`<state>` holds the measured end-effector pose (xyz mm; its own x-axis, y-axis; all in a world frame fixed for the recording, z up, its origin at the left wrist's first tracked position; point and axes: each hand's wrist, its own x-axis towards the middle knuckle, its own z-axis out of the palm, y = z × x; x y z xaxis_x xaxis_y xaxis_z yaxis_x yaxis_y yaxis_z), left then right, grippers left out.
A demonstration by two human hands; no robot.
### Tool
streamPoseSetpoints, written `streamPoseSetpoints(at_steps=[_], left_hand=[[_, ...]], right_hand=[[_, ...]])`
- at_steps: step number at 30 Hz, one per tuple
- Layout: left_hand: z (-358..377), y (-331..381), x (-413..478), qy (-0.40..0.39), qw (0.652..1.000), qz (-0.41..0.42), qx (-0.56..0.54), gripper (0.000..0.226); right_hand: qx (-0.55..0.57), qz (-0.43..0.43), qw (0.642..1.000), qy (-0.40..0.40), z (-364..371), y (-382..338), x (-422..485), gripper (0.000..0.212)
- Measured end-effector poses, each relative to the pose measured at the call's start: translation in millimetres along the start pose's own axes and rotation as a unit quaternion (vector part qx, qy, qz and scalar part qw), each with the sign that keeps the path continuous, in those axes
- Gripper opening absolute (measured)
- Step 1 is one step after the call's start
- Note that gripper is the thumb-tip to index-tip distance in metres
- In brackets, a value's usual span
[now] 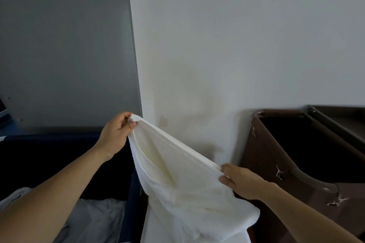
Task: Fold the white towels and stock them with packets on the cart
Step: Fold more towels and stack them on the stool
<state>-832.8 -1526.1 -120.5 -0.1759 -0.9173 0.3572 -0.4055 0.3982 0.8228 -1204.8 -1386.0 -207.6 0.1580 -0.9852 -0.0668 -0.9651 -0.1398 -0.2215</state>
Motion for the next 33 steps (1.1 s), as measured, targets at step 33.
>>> streamPoseSetpoints(at_steps=[33], left_hand=[[-133.4, 262.3, 74.5, 0.143, 0.961, 0.122, -0.203, 0.014]], right_hand=[[0.344, -0.023, 0.693, 0.634, -380.4, -150.7, -71.6, 0.013]])
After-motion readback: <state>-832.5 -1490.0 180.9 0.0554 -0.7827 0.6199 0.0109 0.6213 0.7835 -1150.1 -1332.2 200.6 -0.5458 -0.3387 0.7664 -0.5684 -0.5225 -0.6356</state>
